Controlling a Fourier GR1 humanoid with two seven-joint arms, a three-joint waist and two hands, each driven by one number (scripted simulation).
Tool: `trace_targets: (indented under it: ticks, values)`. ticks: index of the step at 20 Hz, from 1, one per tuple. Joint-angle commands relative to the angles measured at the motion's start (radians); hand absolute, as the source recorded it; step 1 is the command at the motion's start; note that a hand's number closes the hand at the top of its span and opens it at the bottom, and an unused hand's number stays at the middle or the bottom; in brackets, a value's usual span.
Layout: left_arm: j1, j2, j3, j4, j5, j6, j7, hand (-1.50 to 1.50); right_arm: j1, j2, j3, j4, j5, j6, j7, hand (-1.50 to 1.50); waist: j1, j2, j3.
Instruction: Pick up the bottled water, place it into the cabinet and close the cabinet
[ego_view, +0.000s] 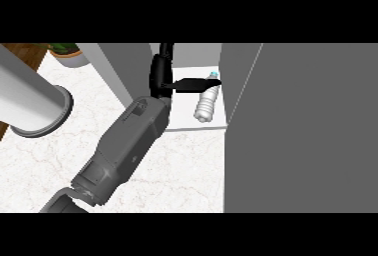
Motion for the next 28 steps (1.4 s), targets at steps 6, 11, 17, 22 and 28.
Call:
trace_targets:
  ticks: [6,11,17,22,28]
  values:
    - [0.252,0.0,-0.213,-0.337,0.093,0.031,0.04,-1.5,0.064,0.033,-0.033,-0.135,-0.032,-0.016,0.048,-1.5,0.04,-0.015,0.001]
    - [0.411,0.0,-0.321,-0.505,0.117,0.073,0.04,-1.5,0.053,0.056,0.003,-0.181,-0.014,-0.046,0.067,-1.5,0.045,-0.011,0.0]
    - [0.642,0.026,-0.402,-0.756,0.035,0.116,0.052,-1.5,-0.002,0.041,-0.027,-0.146,-0.025,-0.088,0.094,-1.5,0.065,-0.009,0.001]
    - [0.757,0.036,-0.493,-0.862,0.023,0.062,0.06,1.5,0.002,0.008,-0.024,-0.17,-0.027,-0.048,0.114,1.5,0.05,-0.008,0.001]
    - [0.933,0.218,-0.549,-1.094,-0.003,0.03,0.067,1.5,0.02,-0.023,0.02,-0.173,0.011,0.035,0.117,1.5,0.055,-0.01,0.001]
